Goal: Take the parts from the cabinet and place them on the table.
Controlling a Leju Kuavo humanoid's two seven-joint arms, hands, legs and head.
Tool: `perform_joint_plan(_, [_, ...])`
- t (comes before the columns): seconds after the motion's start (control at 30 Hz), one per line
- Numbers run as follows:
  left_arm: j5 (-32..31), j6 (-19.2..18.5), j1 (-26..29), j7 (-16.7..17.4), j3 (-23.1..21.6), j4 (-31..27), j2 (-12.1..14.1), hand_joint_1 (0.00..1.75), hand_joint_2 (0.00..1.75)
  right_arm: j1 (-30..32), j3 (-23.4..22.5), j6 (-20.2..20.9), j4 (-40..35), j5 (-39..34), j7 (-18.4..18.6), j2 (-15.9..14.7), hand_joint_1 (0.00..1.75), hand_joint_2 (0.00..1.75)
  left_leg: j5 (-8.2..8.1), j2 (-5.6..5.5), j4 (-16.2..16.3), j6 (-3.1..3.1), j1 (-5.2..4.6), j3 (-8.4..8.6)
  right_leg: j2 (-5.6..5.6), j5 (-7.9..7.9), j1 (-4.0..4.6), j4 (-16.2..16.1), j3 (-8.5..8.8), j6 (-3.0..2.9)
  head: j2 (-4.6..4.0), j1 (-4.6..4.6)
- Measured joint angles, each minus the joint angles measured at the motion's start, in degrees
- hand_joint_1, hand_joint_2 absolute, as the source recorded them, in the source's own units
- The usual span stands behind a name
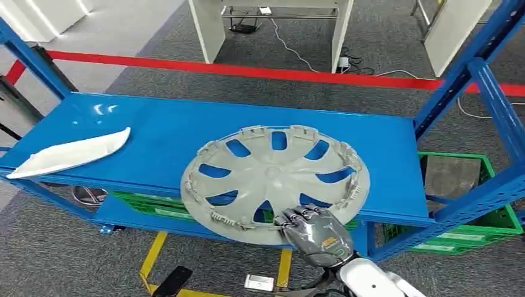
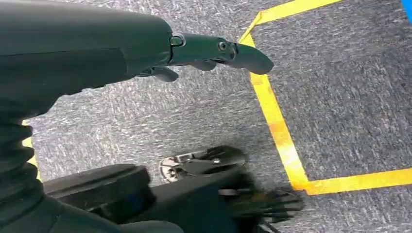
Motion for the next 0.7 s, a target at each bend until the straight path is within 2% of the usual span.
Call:
perform_joint_plan(0.07, [0.02, 0.0, 0.02, -0.04, 0.0, -0.02, -0.02, 0.0, 1.75, -0.11, 0.0, 0.0, 0.0, -0.02, 0.02, 0.0, 1.66, 1.75, 0.85, -0.08, 0.08, 0.1, -0.19, -0.86, -0.02, 1.02, -0.15, -0.37, -0.07, 0.76, 0.0, -0.02])
perform_joint_plan(0.13, [0.07, 0.0, 0.12, -0.04, 0.0, 0.0, 0.0, 0.0, 1.75, -0.09, 0.0, 0.0, -0.02, -0.02, 0.02, 0.04, 1.66, 1.75, 2.07, -0.01, -0.44, 0.89, -0.08, -1.48, 0.06, 2.3, -0.01, -1.23, -0.19, 1.51, 0.0, 0.0])
perform_joint_plan(0.17, [0.07, 0.0, -0.07, -0.07, 0.0, -0.02, -0.09, 0.0, 1.75, -0.06, 0.0, 0.0, -0.04, -0.02, 0.02, 0.02, 1.66, 1.75, 2.93, 0.36, -0.69, 1.34, 0.21, -1.9, 0.18, 0.64, -0.23, -0.67, -0.72, 1.65, 0.0, -0.07])
perform_joint_plan(0.2, [0.07, -0.04, -0.16, -0.09, 0.0, 0.0, -0.11, 0.0, 1.75, -0.07, 0.0, 0.0, -0.07, -0.02, -0.04, 0.02, 1.66, 1.75, 3.43, 0.35, -0.71, 1.85, 0.21, -2.66, 0.11, -2.32, -0.22, 1.29, -1.9, 1.78, 0.0, 0.15])
perform_joint_plan(0.27, [0.07, -0.09, -0.15, -0.09, 0.0, 0.0, -0.13, 0.0, 1.75, -0.06, 0.0, 0.0, -0.07, -0.02, -0.28, 0.02, 1.66, 1.75, 4.45, 0.35, -0.58, 2.16, 0.08, -4.06, 0.13, -8.56, -0.23, 9.15, -3.61, 1.97, 0.0, 0.11])
perform_joint_plan(0.3, [0.07, -0.09, -0.12, -0.09, 0.0, -0.02, -0.11, 0.0, 1.75, -0.06, 0.0, 0.0, -0.04, -0.02, -0.31, 0.02, 1.66, 1.75, 5.06, 0.37, -0.5, 2.22, -0.08, -4.96, 0.13, -10.49, -0.22, 13.55, -4.49, 2.08, 0.0, 0.07])
perform_joint_plan(0.33, [0.07, -0.09, -0.12, -0.09, 0.0, 0.0, -0.11, 0.0, 1.75, -0.06, 0.0, 0.0, -0.04, -0.02, -0.28, 0.02, 1.66, 1.75, 5.59, 0.39, -0.37, 2.28, -0.22, -5.79, 0.13, -10.37, -0.21, 15.97, -4.57, 2.07, 0.0, 0.09])
perform_joint_plan(0.37, [0.07, -0.09, -0.12, -0.09, 0.0, -0.02, -0.11, 0.0, 1.75, -0.06, 0.0, 0.02, -0.04, 0.0, -0.31, 0.02, 1.66, 1.75, 6.04, 0.41, -0.24, 2.29, -0.36, -6.53, 0.13, -8.84, -0.18, 15.76, -3.53, 1.93, 0.0, 0.07])
perform_joint_plan(0.4, [0.07, -0.11, -0.13, -0.09, 0.0, 0.0, -0.11, 0.0, 1.75, -0.06, 0.0, 0.02, -0.04, 0.0, -0.31, 0.02, 1.66, 1.75, 6.47, 0.41, -0.19, 2.27, -0.55, -7.2, 0.13, -6.67, -0.06, 13.37, -1.26, 1.61, 0.0, 0.06])
perform_joint_plan(0.43, [0.07, -0.11, -0.13, -0.09, 0.0, -0.02, -0.11, 0.0, 1.75, -0.08, 0.0, 0.02, -0.04, 0.0, -0.31, 0.02, 1.66, 1.75, 6.9, 0.4, -0.15, 2.24, -0.72, -7.72, 0.13, -4.78, 0.1, 9.02, 2.05, 1.08, 0.0, 0.07])
perform_joint_plan(0.47, [0.07, -0.11, -0.14, -0.09, 0.0, 0.0, -0.15, 0.0, 1.75, -0.14, 0.0, 0.02, -0.07, 0.0, -0.31, 0.02, 1.66, 1.75, 7.25, 0.37, -0.12, 2.2, -0.79, -7.99, 0.17, -4.1, 0.38, 3.81, 5.76, 0.41, 0.0, 0.04])
perform_joint_plan(0.5, [0.07, -0.11, -0.13, -0.11, 0.0, -0.02, -0.29, 0.0, 1.75, -0.29, 0.0, 0.02, -0.07, 0.0, -0.35, 0.04, 1.66, 1.75, 7.59, 0.37, -0.08, 1.9, -1.01, -8.31, 0.09, -6.12, 0.67, -0.88, 8.62, -0.4, 0.0, -0.02])
perform_joint_plan(0.53, [0.07, -0.11, -0.21, -0.13, 0.02, 0.0, -0.26, 0.0, 1.75, -0.3, 0.0, 0.0, -0.11, 0.02, -0.42, 0.13, 1.66, 1.75, 8.04, 0.41, -0.02, 1.65, -0.93, -8.48, 0.09, -6.45, 0.68, -3.32, 10.33, -0.23, 0.0, -0.07])
perform_joint_plan(0.57, [0.07, -0.11, -0.25, -0.18, 0.0, -0.02, -0.28, 0.0, 1.75, -0.33, 0.0, 0.0, -0.09, 0.02, -0.42, 0.13, 1.66, 1.75, 8.65, 0.4, -0.1, 1.28, -0.79, -8.71, 0.18, -6.43, 0.87, -3.48, 10.18, -0.21, 0.0, 0.07])
perform_joint_plan(0.63, [0.07, -0.13, -0.18, -0.17, 0.0, 0.0, -0.33, 0.0, 1.75, -0.38, 0.0, 0.0, -0.11, 0.04, -0.33, 0.13, 1.66, 1.75, 9.54, 0.35, -0.23, 0.55, -0.69, -9.04, 0.19, -5.87, 0.99, -4.02, 9.78, -0.6, 0.0, 0.04])
perform_joint_plan(0.67, [0.07, -0.13, -0.11, -0.17, 0.02, 0.0, -0.28, 0.0, 1.75, -0.35, 0.0, 0.0, -0.09, 0.04, -0.33, 0.13, 1.66, 1.75, 8.72, 0.35, 0.1, 0.26, -0.61, -9.28, -0.16, -5.07, 0.31, -4.49, 9.14, -0.88, 0.0, 0.0])
perform_joint_plan(0.7, [0.07, -0.13, -0.09, -0.17, 0.02, 0.0, -0.28, 0.0, 1.75, -0.35, 0.0, 0.02, -0.09, 0.04, -0.31, 0.13, 1.66, 1.75, 6.44, 0.37, 1.35, -0.21, -0.61, -9.94, -0.16, -4.62, 0.38, -4.5, 8.88, -1.18, 0.0, 0.02])
